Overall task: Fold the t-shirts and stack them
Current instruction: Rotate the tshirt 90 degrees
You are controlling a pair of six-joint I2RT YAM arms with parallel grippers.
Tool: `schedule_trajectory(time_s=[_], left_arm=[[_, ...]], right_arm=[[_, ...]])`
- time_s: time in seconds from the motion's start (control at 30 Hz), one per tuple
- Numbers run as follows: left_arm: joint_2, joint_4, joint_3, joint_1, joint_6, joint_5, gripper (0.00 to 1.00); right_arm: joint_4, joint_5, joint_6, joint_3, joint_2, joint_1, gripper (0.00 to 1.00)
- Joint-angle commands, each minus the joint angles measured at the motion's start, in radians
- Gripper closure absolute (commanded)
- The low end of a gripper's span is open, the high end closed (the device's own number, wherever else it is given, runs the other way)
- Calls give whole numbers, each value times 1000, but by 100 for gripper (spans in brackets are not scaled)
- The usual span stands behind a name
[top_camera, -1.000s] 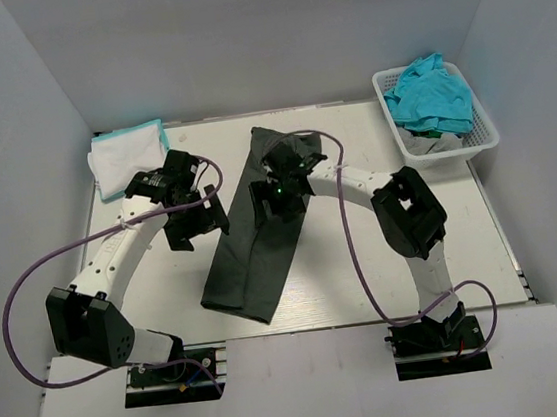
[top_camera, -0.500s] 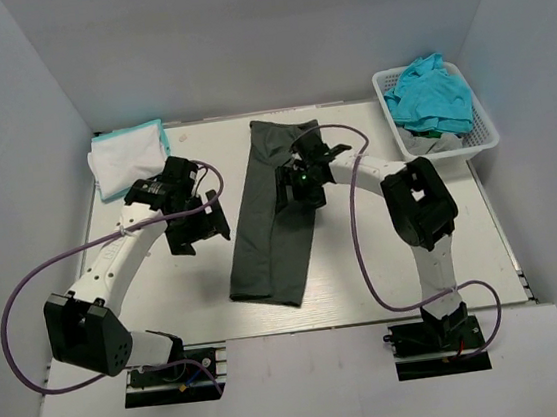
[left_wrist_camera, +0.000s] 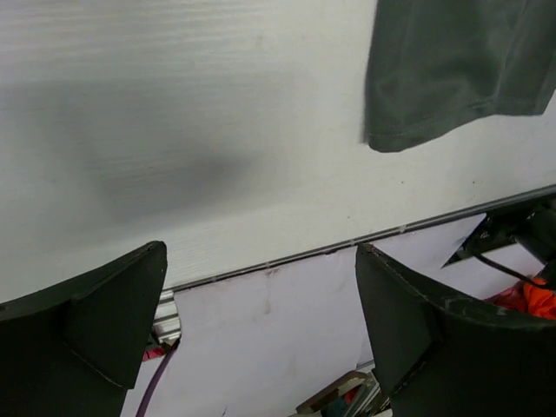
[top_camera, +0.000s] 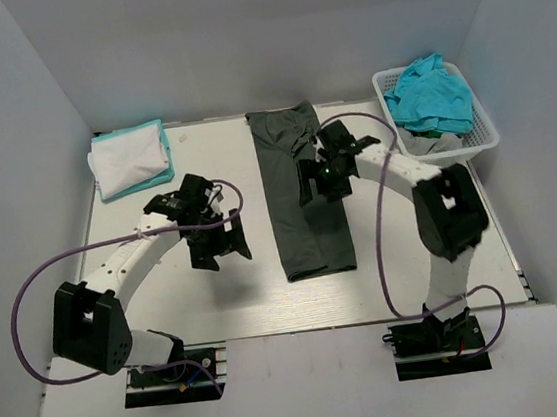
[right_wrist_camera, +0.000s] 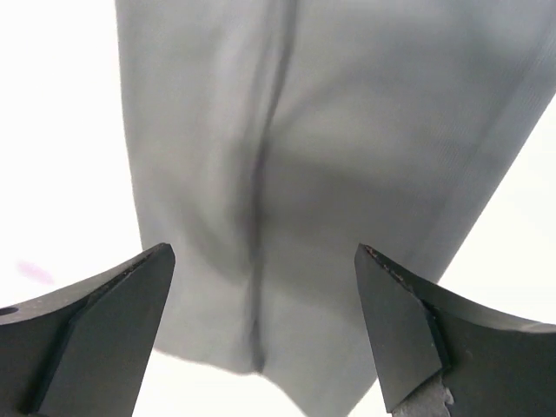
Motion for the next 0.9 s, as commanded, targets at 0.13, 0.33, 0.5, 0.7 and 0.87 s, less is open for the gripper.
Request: schedule_trajectory(time_s=[0.13, 0.33, 0.5, 0.7, 0.87], left_arm=[[43, 212, -43, -126, -6, 111, 0], [161, 296, -25, -267, -15, 91, 0], [314, 257, 77, -333, -15, -13, 30], [417, 232, 116, -398, -4, -57, 33], [457, 232, 116, -418, -45, -82, 34]], right_arm=[[36, -38, 142, -448, -445, 20, 10], [20, -53, 218, -699, -652, 16, 10], [65, -79, 250, -794, -692, 12, 10], [76, -89, 228, -820, -651, 15, 10], [92, -86, 224, -846, -651, 15, 10]])
